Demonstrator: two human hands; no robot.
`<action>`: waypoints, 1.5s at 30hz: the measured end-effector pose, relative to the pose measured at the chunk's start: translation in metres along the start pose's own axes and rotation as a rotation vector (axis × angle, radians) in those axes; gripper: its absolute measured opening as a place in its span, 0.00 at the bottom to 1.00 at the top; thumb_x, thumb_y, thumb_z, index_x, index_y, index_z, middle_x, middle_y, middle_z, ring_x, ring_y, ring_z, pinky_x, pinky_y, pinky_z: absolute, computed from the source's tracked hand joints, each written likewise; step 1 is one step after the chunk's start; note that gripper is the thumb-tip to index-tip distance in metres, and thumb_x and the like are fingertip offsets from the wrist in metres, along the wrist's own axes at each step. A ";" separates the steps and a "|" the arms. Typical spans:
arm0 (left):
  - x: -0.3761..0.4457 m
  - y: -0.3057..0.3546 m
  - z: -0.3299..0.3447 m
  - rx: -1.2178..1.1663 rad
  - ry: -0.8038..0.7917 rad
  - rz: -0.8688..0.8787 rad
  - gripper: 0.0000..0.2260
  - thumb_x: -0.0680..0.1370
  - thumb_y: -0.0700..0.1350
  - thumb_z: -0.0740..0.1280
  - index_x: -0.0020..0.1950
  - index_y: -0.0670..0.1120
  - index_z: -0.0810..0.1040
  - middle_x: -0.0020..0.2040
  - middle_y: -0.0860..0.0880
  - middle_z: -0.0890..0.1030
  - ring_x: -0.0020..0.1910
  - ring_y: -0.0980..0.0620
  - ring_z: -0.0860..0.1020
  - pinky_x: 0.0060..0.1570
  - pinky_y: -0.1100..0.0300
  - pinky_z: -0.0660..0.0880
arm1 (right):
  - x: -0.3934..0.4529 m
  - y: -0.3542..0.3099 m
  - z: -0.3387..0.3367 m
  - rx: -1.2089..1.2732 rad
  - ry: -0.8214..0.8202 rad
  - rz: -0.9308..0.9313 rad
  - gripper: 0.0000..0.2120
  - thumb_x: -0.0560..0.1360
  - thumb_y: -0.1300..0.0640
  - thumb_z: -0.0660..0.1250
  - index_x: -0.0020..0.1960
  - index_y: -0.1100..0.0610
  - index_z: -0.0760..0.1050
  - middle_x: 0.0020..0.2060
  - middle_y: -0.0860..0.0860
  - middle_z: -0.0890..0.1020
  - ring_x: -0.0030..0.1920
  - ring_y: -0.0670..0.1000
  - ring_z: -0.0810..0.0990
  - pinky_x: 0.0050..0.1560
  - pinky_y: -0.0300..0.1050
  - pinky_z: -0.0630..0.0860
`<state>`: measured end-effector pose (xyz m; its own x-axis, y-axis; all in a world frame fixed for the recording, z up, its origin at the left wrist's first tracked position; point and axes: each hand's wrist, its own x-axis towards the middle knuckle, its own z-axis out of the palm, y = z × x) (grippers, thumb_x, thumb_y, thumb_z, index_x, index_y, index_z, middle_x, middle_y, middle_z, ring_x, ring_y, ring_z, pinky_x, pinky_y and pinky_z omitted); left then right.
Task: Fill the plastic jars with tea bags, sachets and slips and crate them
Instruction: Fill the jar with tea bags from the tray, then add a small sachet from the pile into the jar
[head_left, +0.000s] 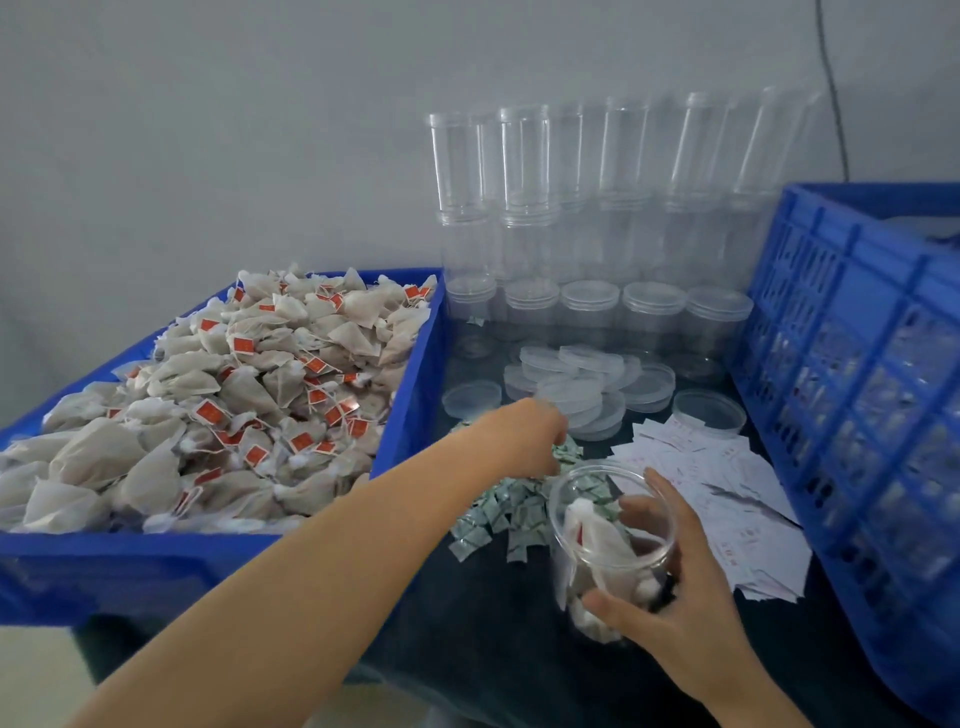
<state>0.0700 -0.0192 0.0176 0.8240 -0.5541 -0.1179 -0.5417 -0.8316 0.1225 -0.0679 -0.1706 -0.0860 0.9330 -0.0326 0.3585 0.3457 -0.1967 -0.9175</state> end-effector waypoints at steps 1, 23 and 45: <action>0.004 0.004 0.004 0.016 -0.014 -0.009 0.15 0.77 0.42 0.65 0.63 0.42 0.75 0.60 0.44 0.77 0.60 0.45 0.74 0.56 0.54 0.72 | -0.001 0.001 -0.001 0.001 0.008 -0.003 0.50 0.54 0.52 0.82 0.71 0.38 0.62 0.57 0.32 0.77 0.60 0.37 0.77 0.54 0.26 0.73; 0.000 0.004 0.017 -0.243 0.229 -0.117 0.05 0.75 0.45 0.69 0.49 0.46 0.81 0.47 0.50 0.82 0.45 0.52 0.79 0.50 0.54 0.78 | -0.006 0.008 0.002 0.090 0.044 0.021 0.49 0.55 0.45 0.80 0.71 0.39 0.62 0.58 0.31 0.76 0.61 0.34 0.75 0.54 0.25 0.72; -0.065 0.060 -0.026 -0.274 0.078 0.178 0.09 0.74 0.55 0.70 0.49 0.53 0.83 0.43 0.58 0.81 0.43 0.61 0.77 0.44 0.68 0.72 | -0.004 0.010 0.002 0.057 0.020 0.007 0.47 0.59 0.45 0.80 0.73 0.41 0.62 0.63 0.40 0.76 0.64 0.39 0.75 0.59 0.28 0.71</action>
<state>-0.0115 -0.0317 0.0584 0.7365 -0.6764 0.0033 -0.6222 -0.6756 0.3956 -0.0678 -0.1708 -0.0970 0.9334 -0.0536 0.3548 0.3448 -0.1399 -0.9282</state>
